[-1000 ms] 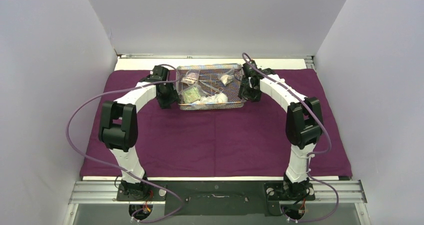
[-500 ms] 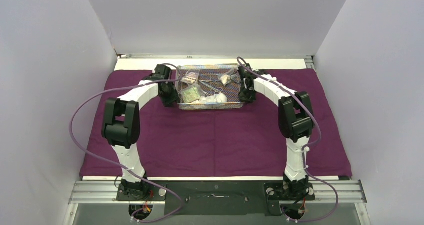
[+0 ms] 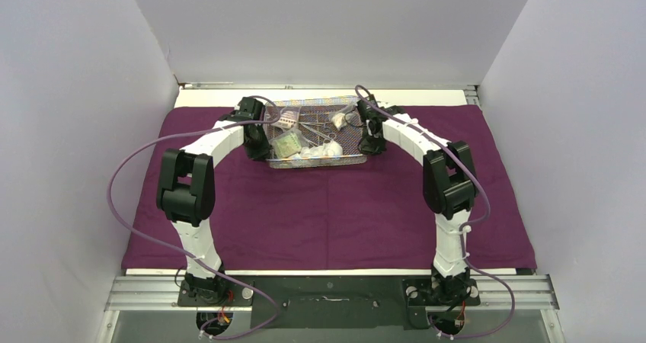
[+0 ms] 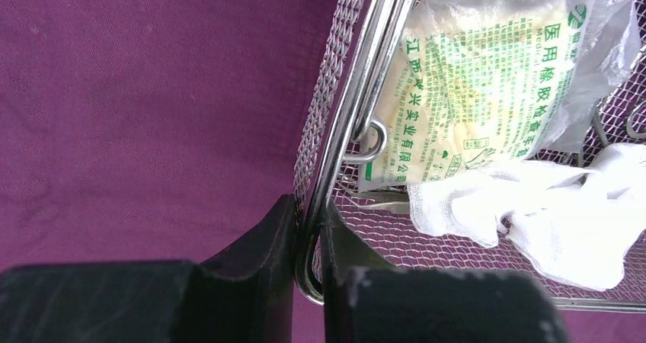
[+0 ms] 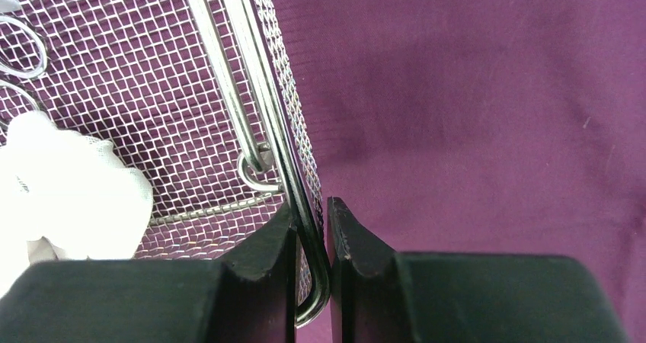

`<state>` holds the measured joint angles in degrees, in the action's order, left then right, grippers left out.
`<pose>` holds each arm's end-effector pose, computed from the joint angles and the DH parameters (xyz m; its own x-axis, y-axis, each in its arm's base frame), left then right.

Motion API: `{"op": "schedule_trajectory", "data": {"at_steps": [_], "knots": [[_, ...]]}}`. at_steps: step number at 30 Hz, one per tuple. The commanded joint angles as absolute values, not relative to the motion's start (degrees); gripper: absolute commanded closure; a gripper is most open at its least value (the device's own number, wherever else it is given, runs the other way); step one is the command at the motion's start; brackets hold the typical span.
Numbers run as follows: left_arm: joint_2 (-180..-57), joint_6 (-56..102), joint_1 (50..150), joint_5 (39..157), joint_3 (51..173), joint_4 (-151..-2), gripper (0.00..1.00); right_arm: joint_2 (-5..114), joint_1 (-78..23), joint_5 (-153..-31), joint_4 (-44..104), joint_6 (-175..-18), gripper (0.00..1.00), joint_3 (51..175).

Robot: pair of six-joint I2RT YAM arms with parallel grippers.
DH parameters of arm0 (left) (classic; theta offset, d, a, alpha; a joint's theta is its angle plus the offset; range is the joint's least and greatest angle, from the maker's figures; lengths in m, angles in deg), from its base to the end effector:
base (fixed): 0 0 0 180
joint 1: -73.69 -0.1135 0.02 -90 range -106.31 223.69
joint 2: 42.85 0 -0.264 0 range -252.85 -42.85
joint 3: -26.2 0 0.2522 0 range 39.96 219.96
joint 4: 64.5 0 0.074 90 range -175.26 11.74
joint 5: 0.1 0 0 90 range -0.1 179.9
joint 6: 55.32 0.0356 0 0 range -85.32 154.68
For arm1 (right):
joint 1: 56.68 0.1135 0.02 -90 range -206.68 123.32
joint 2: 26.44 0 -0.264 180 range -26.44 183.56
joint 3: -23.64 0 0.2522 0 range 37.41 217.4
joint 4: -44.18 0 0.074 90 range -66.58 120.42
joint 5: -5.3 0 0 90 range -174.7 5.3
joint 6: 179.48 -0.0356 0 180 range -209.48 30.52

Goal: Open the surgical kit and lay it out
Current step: Move the container from the surgical kit.

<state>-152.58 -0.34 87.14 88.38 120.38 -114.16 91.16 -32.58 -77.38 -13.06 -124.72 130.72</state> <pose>0.3873 -0.0917 0.1949 -0.8503 -0.3865 -0.3572 -0.3251 0.9195 -0.2209 0.3959 0.1721 0.2002 -0.8984 0.2251 -0.3772 0.1927 0.9736 0.1221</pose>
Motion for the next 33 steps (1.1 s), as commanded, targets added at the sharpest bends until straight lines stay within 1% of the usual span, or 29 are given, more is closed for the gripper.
{"op": "schedule_trajectory", "data": {"at_steps": [1,9,15,17,21,24,30,33], "knots": [[-147.77,0.7,87.74,89.05,123.74,-108.56,1.0,82.3,-31.99,-69.41,-7.37,-125.6,0.95,131.2],[-146.36,-1.46,91.74,89.79,123.81,-104.18,1.0,77.53,-33.31,-60.19,-5.6,-123.64,0.95,128.88],[-147.97,-2.84,96.14,87.61,125.43,-100.29,1.0,73.44,-38.89,-59.11,-0.29,-120.06,0.95,121.33],[-148.92,-3.11,97.9,85.52,126.17,-98.95,1.0,71.46,-41.52,-59.87,3.45,-117.99,0.95,117.87],[-149.69,-1.01,103.36,75.56,127.99,-97.25,1.0,67.93,-46.27,-60.03,10.84,-115.04,0.95,111.43],[-150.03,-0.39,106.54,70.61,129.07,-96.18,1.0,66.18,-49.21,-60.54,15.41,-113.51,0.95,107.86],[-151.75,0.32,111.99,64.89,129.44,-92.64,1.0,64.66,-54.98,-62.95,23.69,-110.46,0.95,101.42],[-154.88,1.43,113.88,65.13,131.81,-93.11,1.0,65.51,-58.21,-66.44,26.29,-109.95,0.95,99.86]]}}
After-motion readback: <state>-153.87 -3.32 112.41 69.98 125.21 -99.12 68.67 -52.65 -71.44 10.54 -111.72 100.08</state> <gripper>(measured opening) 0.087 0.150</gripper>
